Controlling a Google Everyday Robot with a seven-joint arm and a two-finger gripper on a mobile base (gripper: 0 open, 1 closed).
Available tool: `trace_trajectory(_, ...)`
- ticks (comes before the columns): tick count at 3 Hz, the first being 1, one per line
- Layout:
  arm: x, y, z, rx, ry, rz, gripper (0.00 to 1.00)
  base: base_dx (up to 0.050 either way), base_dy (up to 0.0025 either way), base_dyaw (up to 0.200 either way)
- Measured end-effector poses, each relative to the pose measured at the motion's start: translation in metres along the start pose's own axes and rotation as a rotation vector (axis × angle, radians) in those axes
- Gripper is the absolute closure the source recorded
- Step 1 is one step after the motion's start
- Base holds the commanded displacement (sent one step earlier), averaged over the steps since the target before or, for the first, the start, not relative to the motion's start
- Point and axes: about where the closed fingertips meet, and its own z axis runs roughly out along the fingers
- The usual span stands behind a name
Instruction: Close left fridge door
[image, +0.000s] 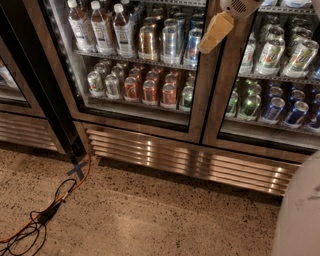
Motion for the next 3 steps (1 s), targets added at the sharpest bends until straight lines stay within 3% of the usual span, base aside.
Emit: trace_trajectory(3, 0.0011, 0.0000, 0.0021, 0.010, -0.007, 0.010, 0.00, 0.000, 0.00000, 0.000)
